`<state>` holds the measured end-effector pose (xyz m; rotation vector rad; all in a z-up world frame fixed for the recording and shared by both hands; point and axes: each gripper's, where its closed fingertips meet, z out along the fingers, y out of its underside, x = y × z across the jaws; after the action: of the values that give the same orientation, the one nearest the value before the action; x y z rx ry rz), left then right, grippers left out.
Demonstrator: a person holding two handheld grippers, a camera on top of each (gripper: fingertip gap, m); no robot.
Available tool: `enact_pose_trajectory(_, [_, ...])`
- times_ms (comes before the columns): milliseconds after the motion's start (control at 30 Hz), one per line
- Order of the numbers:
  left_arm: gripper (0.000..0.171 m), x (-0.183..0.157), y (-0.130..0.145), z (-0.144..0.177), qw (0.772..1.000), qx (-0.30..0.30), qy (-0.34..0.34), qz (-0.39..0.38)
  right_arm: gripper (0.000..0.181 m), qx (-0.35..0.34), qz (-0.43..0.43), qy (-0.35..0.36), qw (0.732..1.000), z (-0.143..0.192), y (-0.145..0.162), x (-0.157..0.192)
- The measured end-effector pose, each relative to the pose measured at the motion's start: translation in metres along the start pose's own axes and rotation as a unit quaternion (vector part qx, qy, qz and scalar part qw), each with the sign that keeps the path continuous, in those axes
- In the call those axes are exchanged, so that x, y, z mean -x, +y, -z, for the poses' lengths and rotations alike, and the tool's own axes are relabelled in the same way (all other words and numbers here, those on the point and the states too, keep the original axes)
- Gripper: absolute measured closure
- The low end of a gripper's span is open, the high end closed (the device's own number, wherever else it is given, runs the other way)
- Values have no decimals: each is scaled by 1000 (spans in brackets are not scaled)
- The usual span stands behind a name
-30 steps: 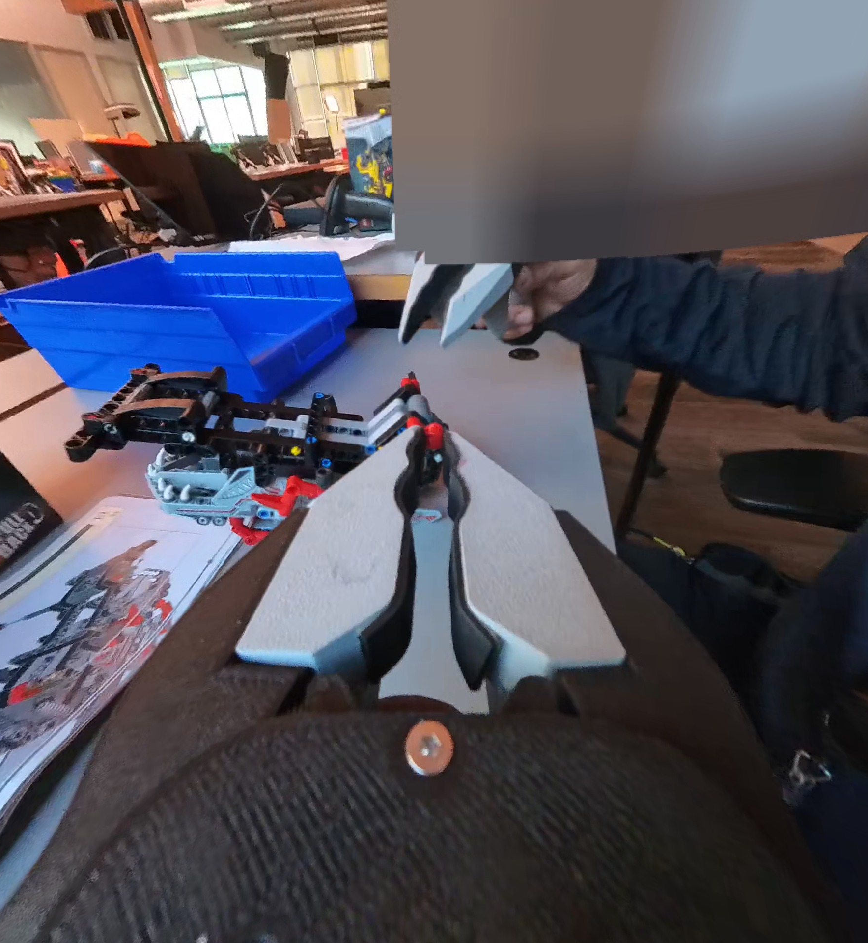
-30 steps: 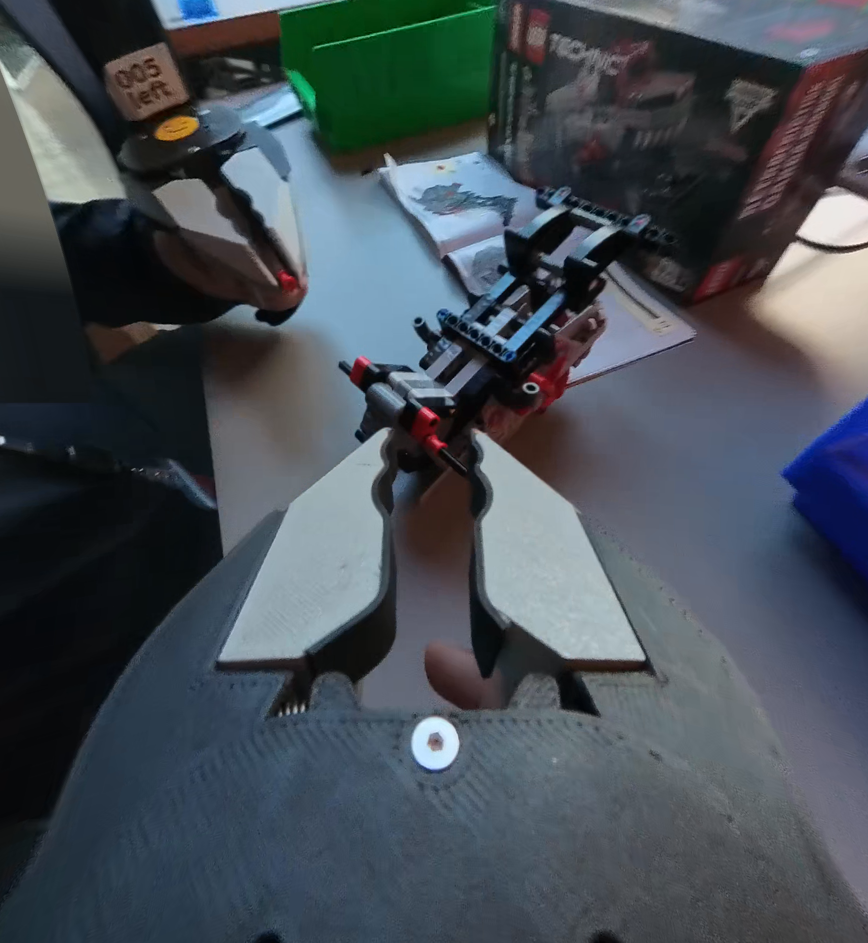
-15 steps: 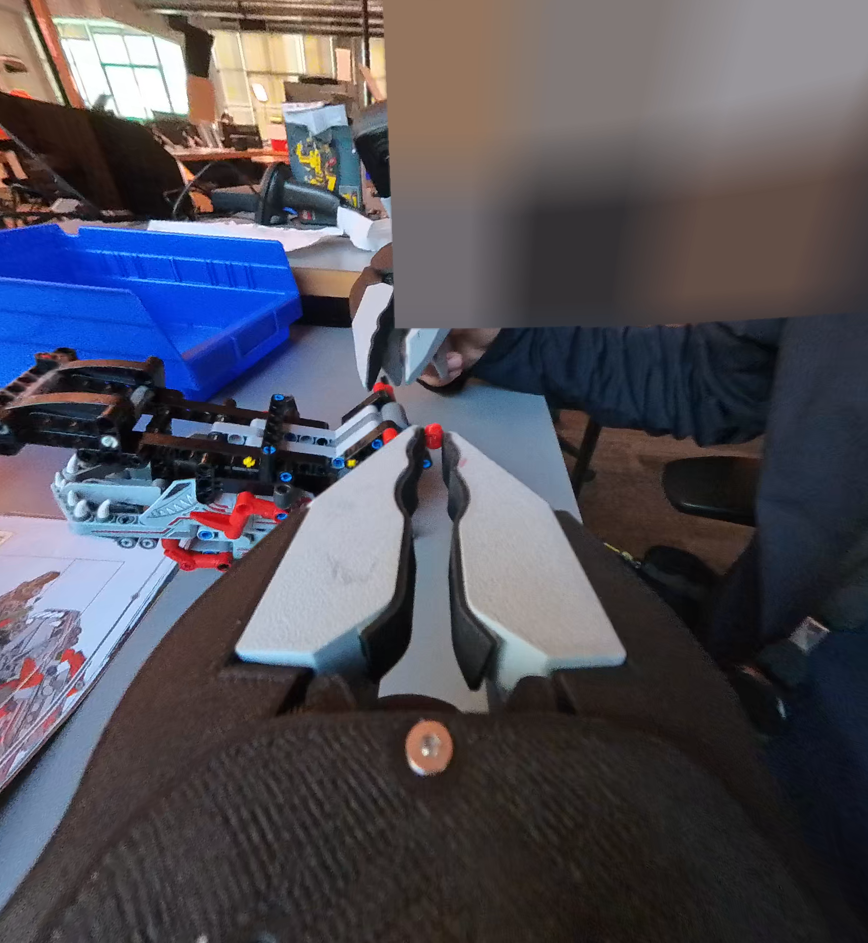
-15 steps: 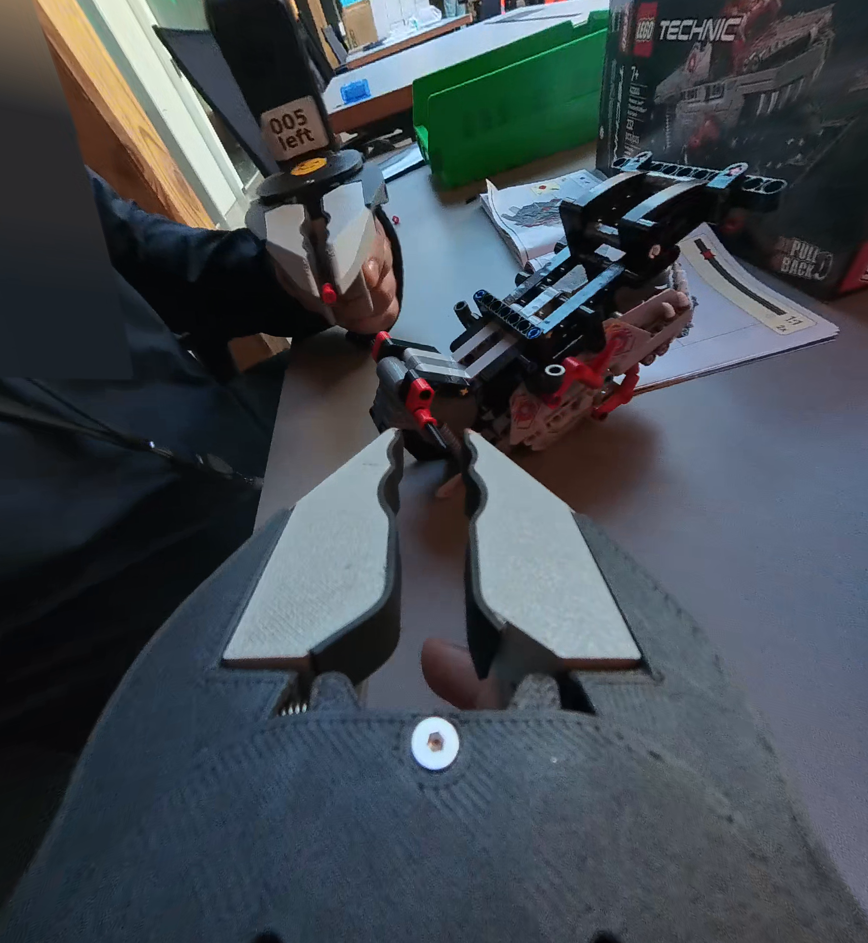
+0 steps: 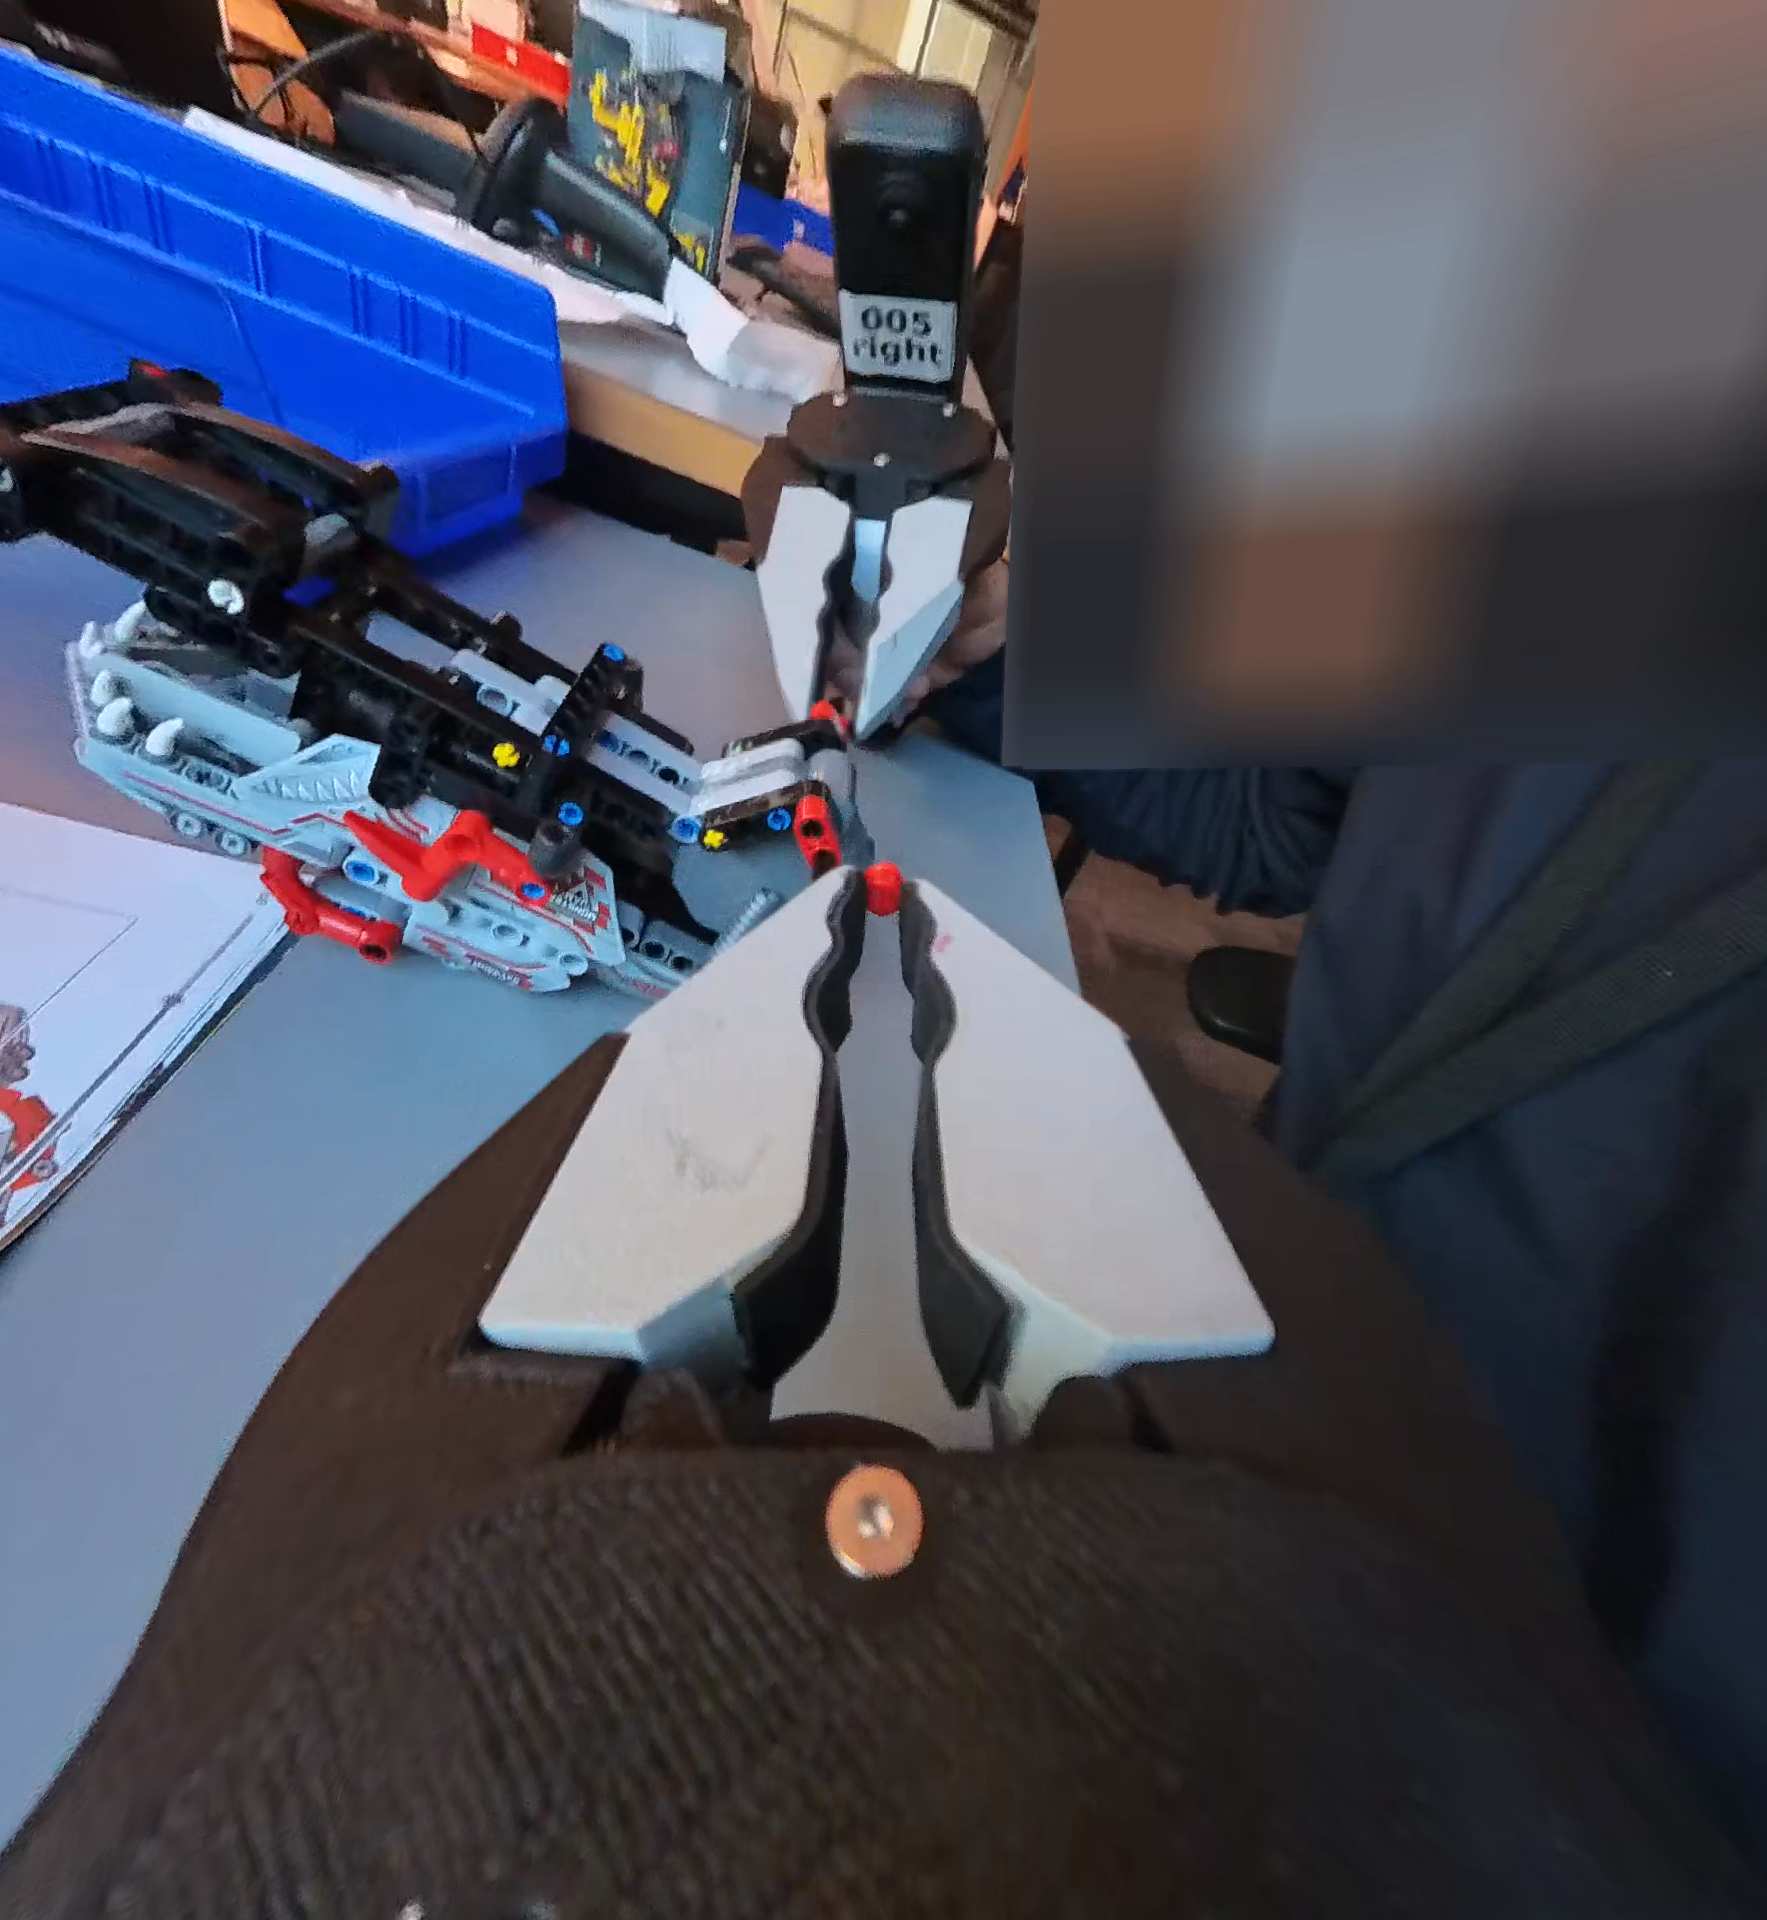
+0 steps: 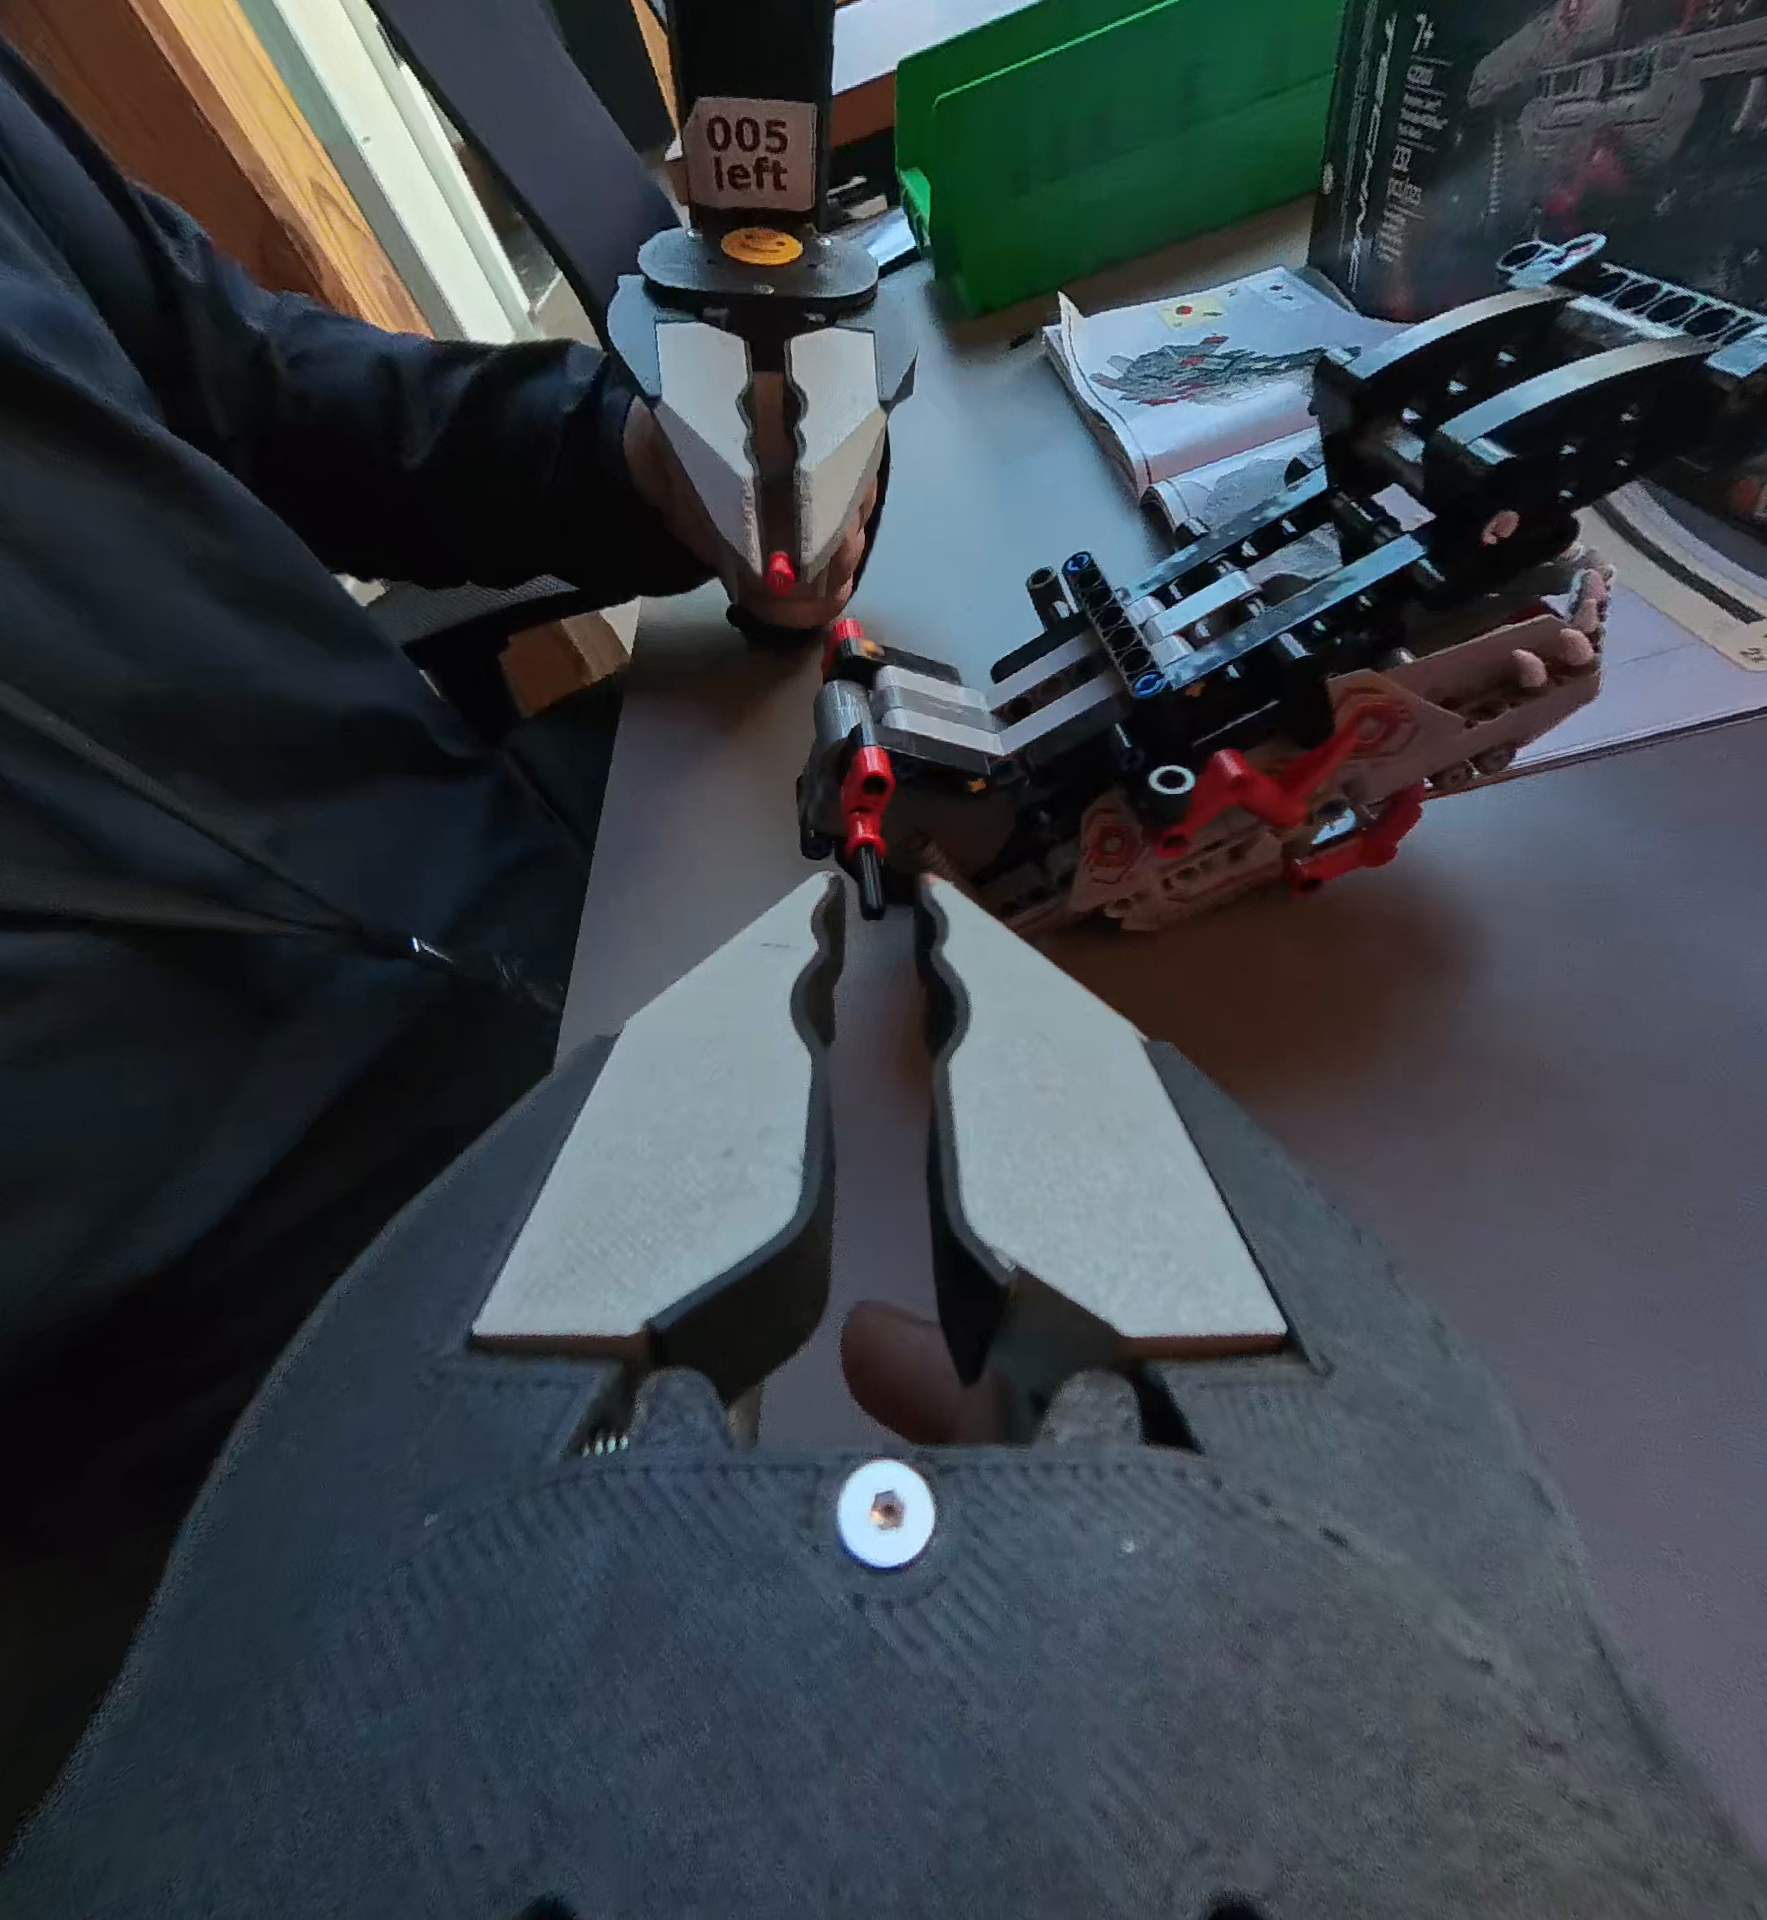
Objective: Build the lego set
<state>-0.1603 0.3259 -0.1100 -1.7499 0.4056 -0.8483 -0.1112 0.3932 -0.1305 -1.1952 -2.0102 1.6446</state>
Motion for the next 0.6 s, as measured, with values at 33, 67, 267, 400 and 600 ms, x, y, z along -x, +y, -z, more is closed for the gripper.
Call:
enact_pose_trajectory(33, [168, 2, 2, 1, 1000, 6, -3, 2, 170, 0, -4, -3, 1000, -1, 0, 0])
enact_pose_trajectory(67, [168, 3, 1, 3, 1000, 7, -1, 7, 168, 1, -5, -10, 1000, -2, 0, 2])
enact_pose_trajectory(267, [168, 15, 7, 6, 999, 38, 4, 27, 179, 11, 3, -3, 1000, -12, 0, 3])
enact_pose_trajectory(400, [168, 17, 14, 1, 997, 65, 12, 41, 179, 11, 6, -4, 1000, -14, 0, 4])
enact_pose_trajectory(600, [168, 15, 9, -1, 997, 46, 21, 53, 177, -8, -14, -18, 1000, -15, -7, 4])
